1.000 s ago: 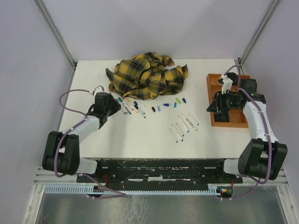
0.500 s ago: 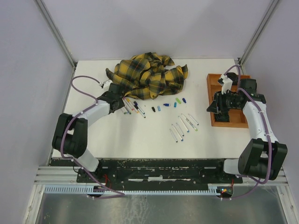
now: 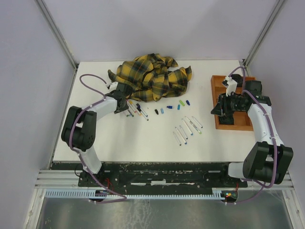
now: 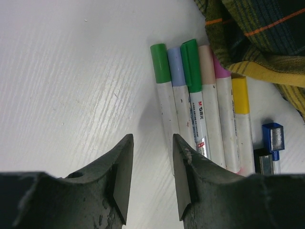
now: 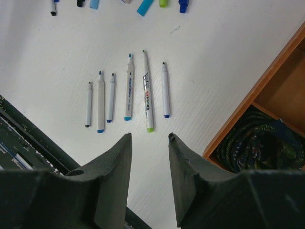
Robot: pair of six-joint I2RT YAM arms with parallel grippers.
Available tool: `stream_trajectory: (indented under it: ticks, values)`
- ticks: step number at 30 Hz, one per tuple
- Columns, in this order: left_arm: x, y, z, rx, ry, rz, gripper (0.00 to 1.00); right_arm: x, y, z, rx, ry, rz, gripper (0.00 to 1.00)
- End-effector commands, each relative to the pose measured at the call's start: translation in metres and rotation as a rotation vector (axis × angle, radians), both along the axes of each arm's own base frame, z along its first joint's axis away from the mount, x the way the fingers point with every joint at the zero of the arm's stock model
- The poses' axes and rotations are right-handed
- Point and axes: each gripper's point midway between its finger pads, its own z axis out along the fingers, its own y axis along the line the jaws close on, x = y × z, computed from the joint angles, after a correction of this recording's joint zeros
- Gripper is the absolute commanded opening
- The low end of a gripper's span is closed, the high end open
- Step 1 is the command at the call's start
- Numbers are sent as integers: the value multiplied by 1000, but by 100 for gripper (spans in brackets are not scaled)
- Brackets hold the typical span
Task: Open the pen caps
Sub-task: Pick up the pen from the center of the board.
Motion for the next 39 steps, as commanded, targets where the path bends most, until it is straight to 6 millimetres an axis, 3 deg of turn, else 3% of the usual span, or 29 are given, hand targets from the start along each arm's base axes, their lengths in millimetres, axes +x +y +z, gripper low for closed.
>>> stream_trajectory:
  ticks: [1,13,21,31,39]
  values:
    - [10,0,6,40,-11,-10,44,3,0,9,1,-41,12,44]
    - [8,2,-7,69,36,-3,43,3,0,8,1,-41,11,45]
    - [-7,9,-19,80,68,21,27,3,1,9,2,-42,13,45]
    - [-18,12,-28,86,92,17,28,2,2,10,6,-45,14,45]
    - [-25,16,-21,89,78,22,6,0,5,15,26,-55,25,45]
